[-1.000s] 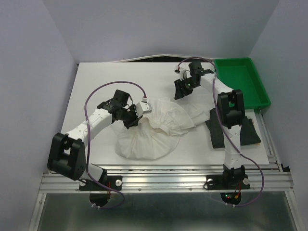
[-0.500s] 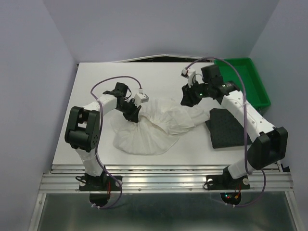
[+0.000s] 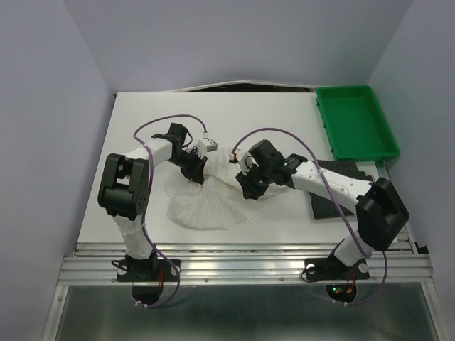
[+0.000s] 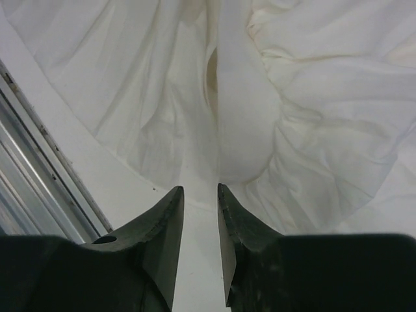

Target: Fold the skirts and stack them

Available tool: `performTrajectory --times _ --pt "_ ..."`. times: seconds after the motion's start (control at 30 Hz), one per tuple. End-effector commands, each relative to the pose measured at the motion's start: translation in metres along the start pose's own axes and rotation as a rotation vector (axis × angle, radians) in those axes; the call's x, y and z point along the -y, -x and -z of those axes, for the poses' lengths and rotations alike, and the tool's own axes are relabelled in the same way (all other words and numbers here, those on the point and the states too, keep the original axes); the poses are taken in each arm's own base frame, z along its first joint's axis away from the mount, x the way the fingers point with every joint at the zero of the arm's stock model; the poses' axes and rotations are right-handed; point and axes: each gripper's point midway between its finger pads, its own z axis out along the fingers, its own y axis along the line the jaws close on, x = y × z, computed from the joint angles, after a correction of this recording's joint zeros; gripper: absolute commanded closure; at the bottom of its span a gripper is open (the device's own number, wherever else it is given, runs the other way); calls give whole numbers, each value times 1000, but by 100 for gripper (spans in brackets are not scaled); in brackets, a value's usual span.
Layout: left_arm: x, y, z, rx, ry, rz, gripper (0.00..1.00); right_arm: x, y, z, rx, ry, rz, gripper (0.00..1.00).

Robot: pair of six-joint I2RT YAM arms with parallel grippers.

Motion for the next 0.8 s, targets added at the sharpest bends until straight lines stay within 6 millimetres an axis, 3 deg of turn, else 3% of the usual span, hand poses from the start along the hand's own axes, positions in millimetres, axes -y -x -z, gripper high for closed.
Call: performTrajectory --times 0.0,0.33,0.5,0.6,0.7,0.73,0.77 --pt "5 5 5 10 -20 14 100 28 18 -12 73 -143 -32 66" --pt "2 5 9 18 -6 12 100 44 4 -40 -15 -196 -39 57" --pt "-2 6 13 23 6 12 100 57 5 -32 -16 -274 -16 56" --pt "-4 7 16 28 16 8 99 63 6 -21 -21 -317 18 50" --pt "-6 8 19 27 35 -2 99 72 0 -15 -39 -365 69 66" --pt "-7 9 21 27 42 -4 99 75 -1 -15 -43 -375 87 84" --pt "-7 10 22 28 47 -9 99 78 -2 -13 -48 -395 93 94"
